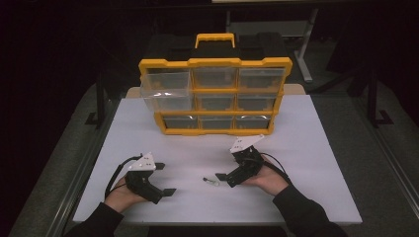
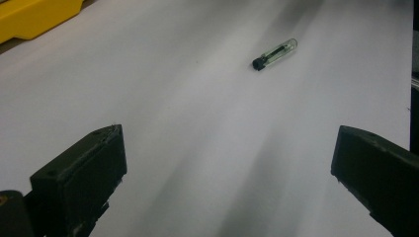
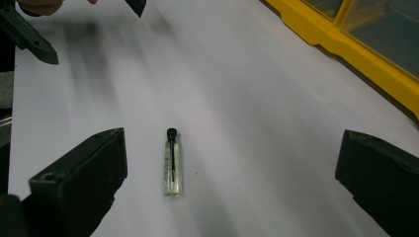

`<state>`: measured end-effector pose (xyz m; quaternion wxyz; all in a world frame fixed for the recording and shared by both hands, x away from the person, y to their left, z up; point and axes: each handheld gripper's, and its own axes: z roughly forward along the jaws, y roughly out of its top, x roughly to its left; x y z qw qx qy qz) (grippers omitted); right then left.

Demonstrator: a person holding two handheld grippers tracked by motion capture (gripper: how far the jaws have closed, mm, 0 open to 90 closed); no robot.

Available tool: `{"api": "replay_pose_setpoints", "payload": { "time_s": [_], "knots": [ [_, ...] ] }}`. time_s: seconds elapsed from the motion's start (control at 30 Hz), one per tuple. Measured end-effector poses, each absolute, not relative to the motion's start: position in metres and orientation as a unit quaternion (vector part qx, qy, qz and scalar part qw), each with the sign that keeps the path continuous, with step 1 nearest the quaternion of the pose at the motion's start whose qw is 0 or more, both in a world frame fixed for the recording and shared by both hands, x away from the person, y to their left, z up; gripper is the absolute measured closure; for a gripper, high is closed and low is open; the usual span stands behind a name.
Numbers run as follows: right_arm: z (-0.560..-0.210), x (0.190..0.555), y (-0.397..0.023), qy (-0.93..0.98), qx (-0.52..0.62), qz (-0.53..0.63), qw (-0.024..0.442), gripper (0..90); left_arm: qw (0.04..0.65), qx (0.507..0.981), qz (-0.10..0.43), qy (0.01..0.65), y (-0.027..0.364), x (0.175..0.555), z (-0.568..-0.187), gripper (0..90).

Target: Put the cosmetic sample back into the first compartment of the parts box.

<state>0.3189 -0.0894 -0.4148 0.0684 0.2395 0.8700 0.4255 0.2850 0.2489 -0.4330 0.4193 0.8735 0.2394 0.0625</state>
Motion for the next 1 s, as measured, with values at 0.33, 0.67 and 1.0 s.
{"api": "replay_pose_setpoints", "payload": {
  "time_s": [0.33,0.67,1.0],
  "knots": [
    [-0.415,0.323,-0.078,0.874,0.232,0.422,0.062,0.0,0.421,0.873,0.061,0.239,0.25,0.286,-0.433,0.0],
    [-0.419,0.328,-0.062,0.883,0.22,0.412,0.053,0.0,0.423,0.872,0.06,0.24,0.25,0.286,-0.433,0.0],
    [-0.424,0.329,-0.05,0.893,0.209,0.396,0.044,0.0,0.423,0.872,0.059,0.239,0.25,0.285,-0.433,0.0]
  ]
}}
